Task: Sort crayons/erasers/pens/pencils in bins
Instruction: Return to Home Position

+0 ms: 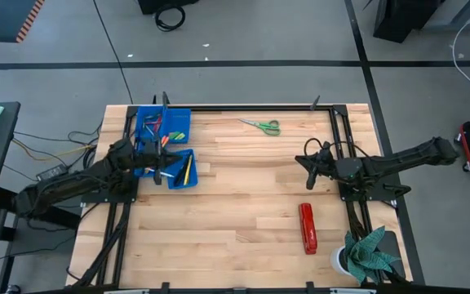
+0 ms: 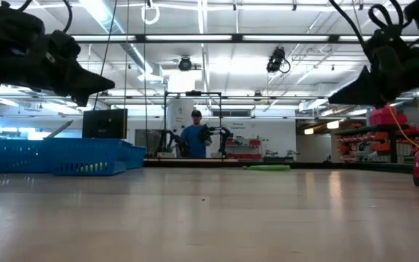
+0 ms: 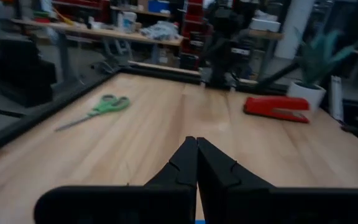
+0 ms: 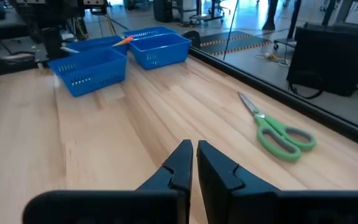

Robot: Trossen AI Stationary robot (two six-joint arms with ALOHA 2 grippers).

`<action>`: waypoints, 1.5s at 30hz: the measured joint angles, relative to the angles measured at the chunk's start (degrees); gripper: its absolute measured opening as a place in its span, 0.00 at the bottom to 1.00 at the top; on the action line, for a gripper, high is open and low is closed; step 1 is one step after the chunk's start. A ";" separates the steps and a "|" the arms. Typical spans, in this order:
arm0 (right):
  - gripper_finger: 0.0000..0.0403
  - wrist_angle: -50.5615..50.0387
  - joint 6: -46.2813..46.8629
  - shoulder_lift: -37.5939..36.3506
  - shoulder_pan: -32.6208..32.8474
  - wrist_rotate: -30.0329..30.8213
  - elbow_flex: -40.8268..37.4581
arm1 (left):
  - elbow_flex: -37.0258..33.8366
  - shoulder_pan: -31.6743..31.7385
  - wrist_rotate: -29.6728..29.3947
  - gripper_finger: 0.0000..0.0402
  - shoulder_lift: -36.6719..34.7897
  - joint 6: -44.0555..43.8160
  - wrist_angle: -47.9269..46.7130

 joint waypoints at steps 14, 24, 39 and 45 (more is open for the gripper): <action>0.08 15.08 -10.60 -1.68 3.27 -11.12 -4.49 | 0.00 -18.03 -12.96 0.01 -4.11 -0.73 -2.60; 0.08 15.40 -12.17 -1.66 4.14 -9.55 -4.47 | 0.00 -27.64 -20.49 0.01 -4.09 0.74 -2.95; 0.08 9.90 -11.32 -1.60 4.14 -9.54 -4.42 | 0.02 -26.13 -20.82 0.04 -11.99 1.54 -15.41; 0.08 10.25 -12.24 -1.64 4.14 -9.54 -4.42 | 0.03 -28.00 -20.40 0.09 -11.82 2.57 -16.15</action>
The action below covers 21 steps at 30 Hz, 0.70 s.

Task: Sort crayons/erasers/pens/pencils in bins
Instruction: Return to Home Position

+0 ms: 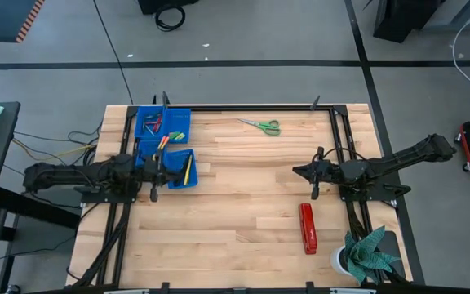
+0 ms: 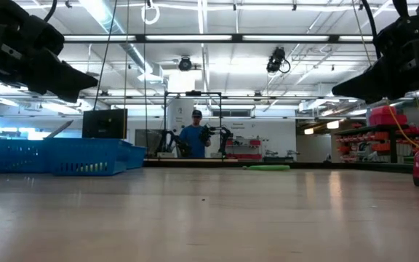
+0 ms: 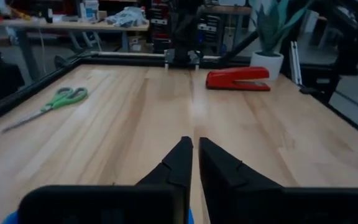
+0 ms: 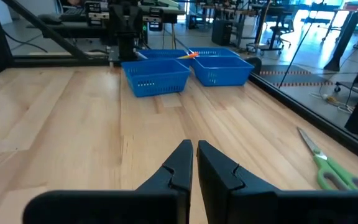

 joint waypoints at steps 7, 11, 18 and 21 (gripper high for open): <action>0.08 -0.04 1.12 0.00 0.00 -0.07 0.00 | 0.02 -1.23 0.03 0.11 0.00 4.91 -0.11; 0.08 -0.04 1.08 0.00 0.00 -0.15 0.00 | -0.05 -1.21 0.69 0.10 0.01 5.73 1.82; 0.08 -0.04 1.08 0.00 0.00 -0.17 0.00 | -0.07 -1.21 0.65 0.08 0.00 5.73 4.95; 0.08 -0.04 1.08 0.00 0.00 -0.17 0.00 | -0.07 -1.21 0.53 0.09 0.00 5.73 5.04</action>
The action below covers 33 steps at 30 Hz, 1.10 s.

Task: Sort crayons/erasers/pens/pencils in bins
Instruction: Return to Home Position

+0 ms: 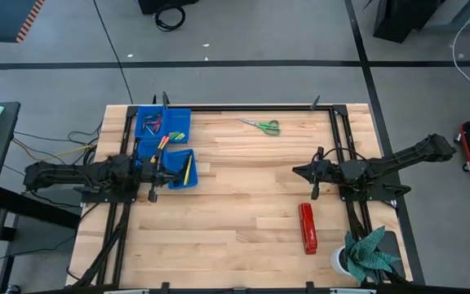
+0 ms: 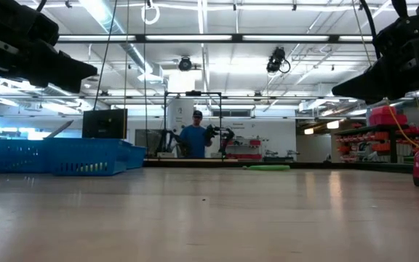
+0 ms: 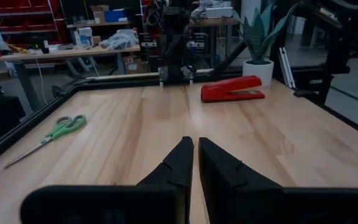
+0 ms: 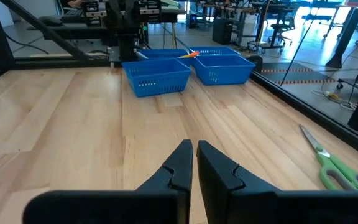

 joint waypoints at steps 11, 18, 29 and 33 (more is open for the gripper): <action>0.08 -0.02 -0.02 0.00 0.00 0.00 0.00 | 0.00 0.00 -0.17 0.09 0.00 0.00 0.38; 0.08 -0.02 -0.02 0.00 0.00 0.00 0.00 | 0.00 0.00 -0.25 0.07 0.00 -0.02 0.43; 0.08 -0.02 -0.02 0.00 0.00 0.00 0.02 | 0.00 0.00 -0.25 0.10 0.00 -0.03 0.47; 0.08 -0.02 -0.02 0.00 0.00 -0.01 0.02 | 0.00 0.00 -0.25 0.08 0.00 -0.04 0.49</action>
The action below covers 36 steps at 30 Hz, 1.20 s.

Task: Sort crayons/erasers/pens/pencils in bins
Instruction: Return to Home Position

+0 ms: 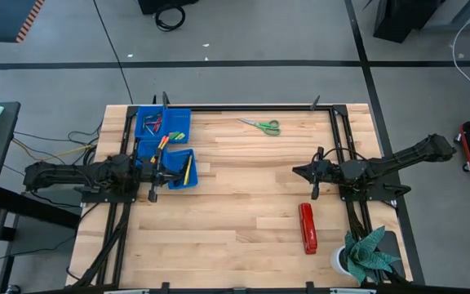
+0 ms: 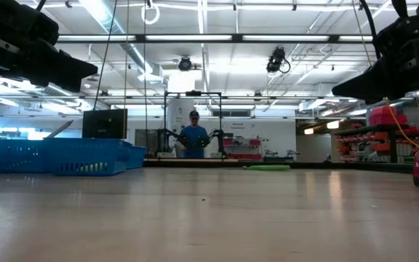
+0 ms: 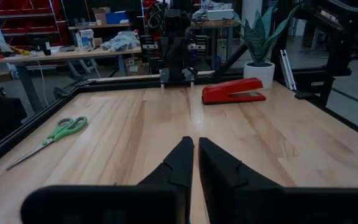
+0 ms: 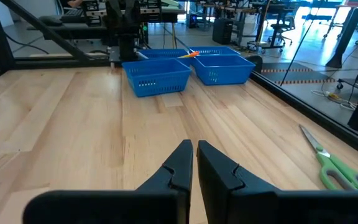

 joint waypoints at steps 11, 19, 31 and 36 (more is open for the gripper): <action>0.08 0.00 -0.01 0.00 -0.01 -0.01 0.00 | 0.00 0.00 0.00 0.09 0.00 0.00 0.00; 0.08 0.00 -0.02 0.00 0.00 0.01 0.00 | 0.00 0.01 0.00 0.09 0.00 0.00 0.00; 0.08 0.00 -0.01 0.02 0.00 -0.01 0.00 | 0.00 0.00 0.00 0.09 0.00 0.00 0.00; 0.08 0.00 0.00 0.02 -0.02 0.01 0.00 | 0.00 0.00 0.00 0.10 0.00 0.00 -0.01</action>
